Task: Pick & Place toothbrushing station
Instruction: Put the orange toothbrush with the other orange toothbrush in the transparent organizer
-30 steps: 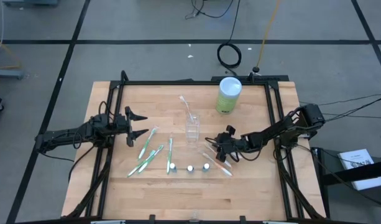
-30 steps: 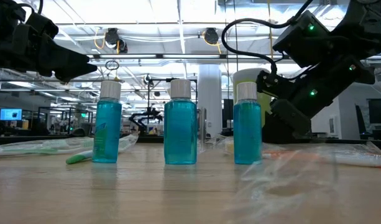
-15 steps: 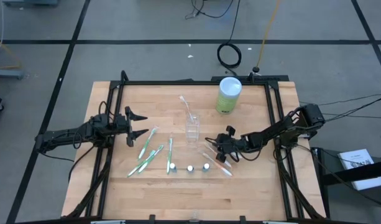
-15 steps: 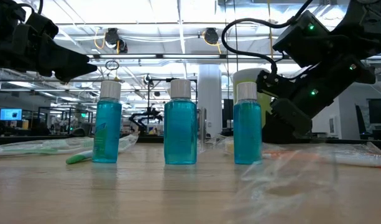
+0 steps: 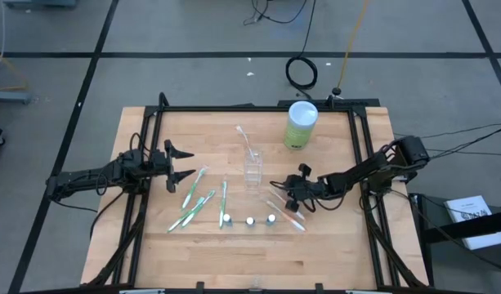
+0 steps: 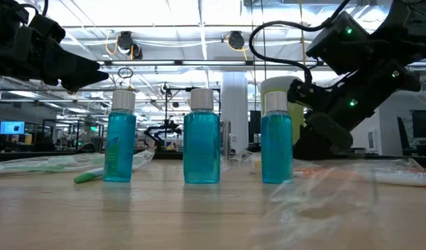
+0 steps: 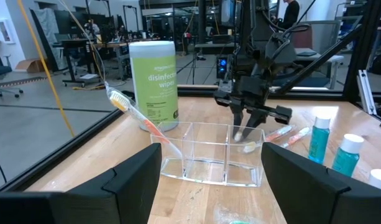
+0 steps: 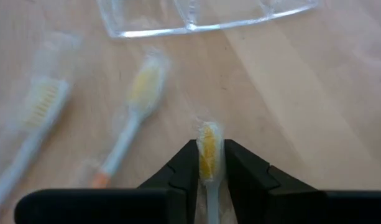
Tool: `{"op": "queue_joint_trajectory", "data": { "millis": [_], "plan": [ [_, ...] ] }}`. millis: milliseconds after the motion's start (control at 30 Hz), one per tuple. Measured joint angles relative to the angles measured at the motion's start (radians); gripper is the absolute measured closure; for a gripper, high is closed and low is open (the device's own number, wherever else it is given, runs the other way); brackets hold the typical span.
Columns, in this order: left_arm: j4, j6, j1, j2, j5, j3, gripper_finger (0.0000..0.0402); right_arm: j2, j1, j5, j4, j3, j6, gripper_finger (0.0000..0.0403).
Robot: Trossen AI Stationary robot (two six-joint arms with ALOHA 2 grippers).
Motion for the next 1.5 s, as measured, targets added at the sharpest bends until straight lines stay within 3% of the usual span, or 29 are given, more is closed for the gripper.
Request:
{"op": "queue_joint_trajectory", "data": {
  "millis": [333,1500],
  "plan": [
    [0.000,0.000,0.000,0.000,0.002,0.000,0.0117,-0.106,0.000,0.006,0.030,0.001,-0.033,0.0344],
    [0.000,0.000,0.000,0.000,-0.001,0.000,0.0117,-0.108,-0.128,0.000,0.575,0.003,-0.238,0.0342]
  ]
}}
